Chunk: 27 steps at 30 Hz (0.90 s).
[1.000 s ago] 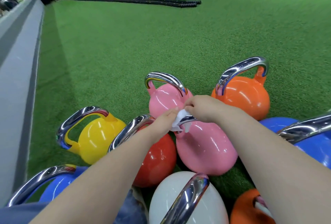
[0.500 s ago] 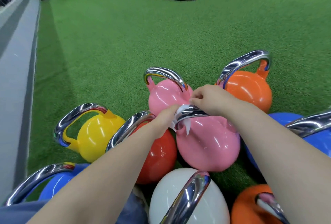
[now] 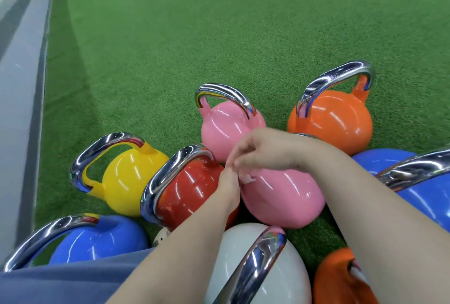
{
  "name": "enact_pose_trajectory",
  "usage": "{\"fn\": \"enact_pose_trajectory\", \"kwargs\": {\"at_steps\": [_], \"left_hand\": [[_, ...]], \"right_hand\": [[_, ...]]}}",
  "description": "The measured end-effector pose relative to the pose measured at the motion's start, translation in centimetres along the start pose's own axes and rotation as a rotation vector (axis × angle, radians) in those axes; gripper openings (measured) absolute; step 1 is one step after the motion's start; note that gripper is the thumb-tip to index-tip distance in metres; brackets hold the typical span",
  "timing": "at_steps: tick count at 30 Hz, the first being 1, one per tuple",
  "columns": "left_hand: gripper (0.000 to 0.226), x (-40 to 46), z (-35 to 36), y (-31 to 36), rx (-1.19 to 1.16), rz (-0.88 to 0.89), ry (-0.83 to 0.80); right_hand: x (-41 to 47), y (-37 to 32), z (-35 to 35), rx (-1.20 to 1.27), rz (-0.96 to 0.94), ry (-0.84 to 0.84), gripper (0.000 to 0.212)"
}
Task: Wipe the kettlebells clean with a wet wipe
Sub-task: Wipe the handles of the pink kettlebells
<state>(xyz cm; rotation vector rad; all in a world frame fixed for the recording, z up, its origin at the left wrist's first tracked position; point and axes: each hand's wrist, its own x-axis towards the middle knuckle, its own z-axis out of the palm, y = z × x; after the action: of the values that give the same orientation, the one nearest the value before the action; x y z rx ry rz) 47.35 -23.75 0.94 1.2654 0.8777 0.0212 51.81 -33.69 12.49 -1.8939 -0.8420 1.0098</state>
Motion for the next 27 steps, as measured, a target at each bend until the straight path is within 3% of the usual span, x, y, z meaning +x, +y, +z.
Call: {"fn": "enact_pose_trajectory", "kwargs": {"at_steps": [2, 4, 8, 12, 15, 17, 21, 24, 27], "left_hand": [[0.033, 0.4, -0.7, -2.1, -0.017, 0.043, -0.042], [0.038, 1.0, -0.8, -2.7, -0.03, -0.016, 0.039], [0.031, 0.7, -0.9, -2.4, -0.054, -0.061, 0.018], [0.036, -0.9, -1.5, -1.8, 0.069, 0.047, 0.013], [0.029, -2.3, -1.7, -1.4, 0.195, 0.268, 0.011], [0.033, -2.8, -1.6, -1.0, 0.2, 0.401, 0.002], [0.044, -3.0, -1.8, -0.5, 0.216, 0.518, 0.031], [0.04, -2.5, -2.0, -1.4, 0.111, 0.41, -0.021], [0.032, -2.2, -1.4, -1.6, -0.056, 0.241, -0.084]], "right_hand": [[-0.2, 0.8, 0.5, -0.106, 0.126, -0.162, 0.018], [-0.2, 2.0, 0.8, -0.217, 0.252, -0.199, 0.024], [0.5, 5.2, 1.5, -0.279, 0.4, 0.006, 0.027], [0.9, 6.5, 3.0, 0.206, 0.434, 0.149, 0.029], [1.1, 6.0, 4.7, 0.776, 0.396, 0.174, 0.028], [1.7, 6.2, 5.5, 1.023, 0.377, 0.231, 0.034], [2.7, 6.4, 6.1, 1.194, 0.406, 0.453, 0.048], [3.1, 6.1, 6.2, 1.286, 0.415, 0.532, 0.052], [2.9, 5.6, 6.0, 1.278, 0.364, 0.554, 0.04]]}}
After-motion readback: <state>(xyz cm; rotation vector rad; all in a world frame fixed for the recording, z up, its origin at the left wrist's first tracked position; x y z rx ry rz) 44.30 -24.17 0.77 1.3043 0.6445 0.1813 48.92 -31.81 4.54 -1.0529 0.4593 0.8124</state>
